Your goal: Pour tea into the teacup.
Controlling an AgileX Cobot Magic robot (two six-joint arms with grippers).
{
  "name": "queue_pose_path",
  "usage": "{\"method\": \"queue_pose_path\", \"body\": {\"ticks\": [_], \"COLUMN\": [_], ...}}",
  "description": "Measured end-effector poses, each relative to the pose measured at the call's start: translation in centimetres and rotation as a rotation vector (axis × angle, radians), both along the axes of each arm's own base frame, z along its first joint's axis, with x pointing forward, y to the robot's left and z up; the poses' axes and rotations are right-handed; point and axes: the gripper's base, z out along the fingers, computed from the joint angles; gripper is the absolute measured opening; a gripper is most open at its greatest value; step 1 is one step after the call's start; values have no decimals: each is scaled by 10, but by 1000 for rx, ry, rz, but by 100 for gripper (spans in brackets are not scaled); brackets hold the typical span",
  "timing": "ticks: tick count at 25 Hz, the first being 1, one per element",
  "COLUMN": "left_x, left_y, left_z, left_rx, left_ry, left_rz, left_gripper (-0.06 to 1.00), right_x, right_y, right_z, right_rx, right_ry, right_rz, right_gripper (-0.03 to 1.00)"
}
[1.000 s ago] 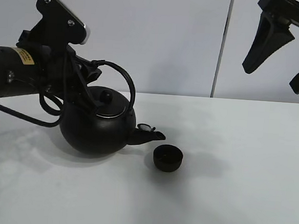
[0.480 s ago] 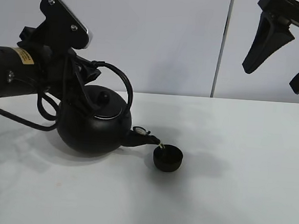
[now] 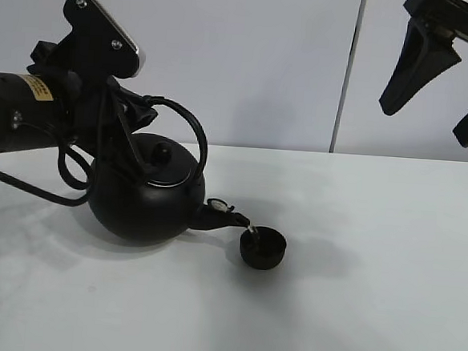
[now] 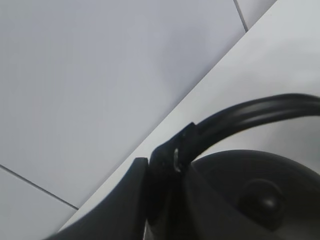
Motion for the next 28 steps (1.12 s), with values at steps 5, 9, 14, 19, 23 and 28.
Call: {"method": "queue_pose_path", "body": {"ticks": [5, 9, 14, 19, 23, 28], "left_x": [0, 0, 0, 0, -2, -14], "left_y": [0, 0, 0, 0, 1, 8], "left_z": [0, 0, 0, 2, 14, 22], "left_rx": [0, 0, -3, -157, -293, -440], "left_ry": [0, 0, 1, 68, 103, 148], "left_rz": [0, 0, 1, 46, 76, 110], "left_gripper": [12, 12, 12, 12, 12, 12], "right_x": [0, 0, 0, 0, 0, 0], "right_y": [0, 0, 0, 0, 0, 0], "right_z": [0, 0, 0, 0, 0, 0], "right_rx": [0, 0, 0, 0, 0, 0], "right_ry": [0, 0, 0, 0, 0, 0], "right_rz": [0, 0, 0, 0, 0, 0], "right_gripper": [57, 57, 57, 57, 57, 57]}}
